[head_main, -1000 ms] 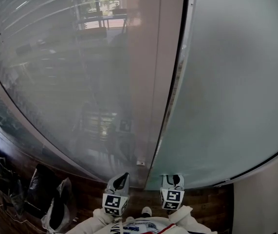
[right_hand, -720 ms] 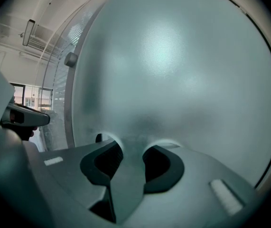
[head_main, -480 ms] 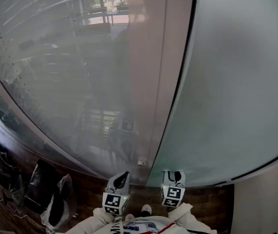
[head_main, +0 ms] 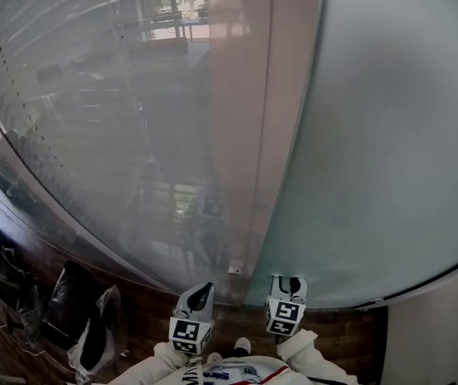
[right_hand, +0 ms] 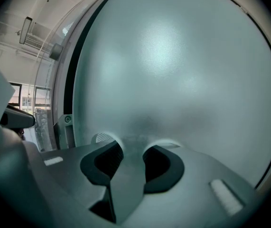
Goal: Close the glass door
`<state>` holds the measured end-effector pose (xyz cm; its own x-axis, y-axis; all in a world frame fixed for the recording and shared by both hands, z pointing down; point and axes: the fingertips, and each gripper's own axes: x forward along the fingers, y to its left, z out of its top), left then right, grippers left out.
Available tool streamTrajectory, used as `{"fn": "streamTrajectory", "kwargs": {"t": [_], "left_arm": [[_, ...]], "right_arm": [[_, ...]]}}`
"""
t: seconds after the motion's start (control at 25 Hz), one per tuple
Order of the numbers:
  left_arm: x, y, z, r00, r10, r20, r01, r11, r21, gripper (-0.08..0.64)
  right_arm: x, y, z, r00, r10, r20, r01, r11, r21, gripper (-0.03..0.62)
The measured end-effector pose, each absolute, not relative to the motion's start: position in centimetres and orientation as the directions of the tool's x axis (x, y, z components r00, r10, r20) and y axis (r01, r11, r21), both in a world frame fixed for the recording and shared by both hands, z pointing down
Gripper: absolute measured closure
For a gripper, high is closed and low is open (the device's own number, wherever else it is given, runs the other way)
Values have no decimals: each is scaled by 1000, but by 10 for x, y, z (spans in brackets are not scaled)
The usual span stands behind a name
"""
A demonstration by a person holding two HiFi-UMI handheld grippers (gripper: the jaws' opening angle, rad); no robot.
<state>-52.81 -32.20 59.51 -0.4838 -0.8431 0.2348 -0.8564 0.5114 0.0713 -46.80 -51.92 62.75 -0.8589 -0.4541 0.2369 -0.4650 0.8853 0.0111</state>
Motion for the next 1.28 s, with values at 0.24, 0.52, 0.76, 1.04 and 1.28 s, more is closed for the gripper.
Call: {"fn": "streamTrajectory", "kwargs": {"t": [0.24,0.52,0.76,1.04,1.28], "left_arm": [[-531,-317,598,-496,-833,245,-848,525,68,557],[-530,-319,597,-499,-830,248,-847,528,62,557],[-527,-320,602,-493,-831,257,-850,523,60,557],[-530,-317,604,-515,-813,271,-835,548,58,557],[-522,-310,600,-534,-796,284,-820,570,53,557]], "right_arm": [[-474,-522,623,-856,-462,234,-473,881,9,469],[-472,-523,627,-856,-461,233,-471,882,15,469],[-473,-518,622,-858,-462,224,-471,882,11,469],[-471,-520,624,-857,-463,224,-471,882,22,469],[-468,-522,619,-856,-470,215,-477,879,24,469]]}}
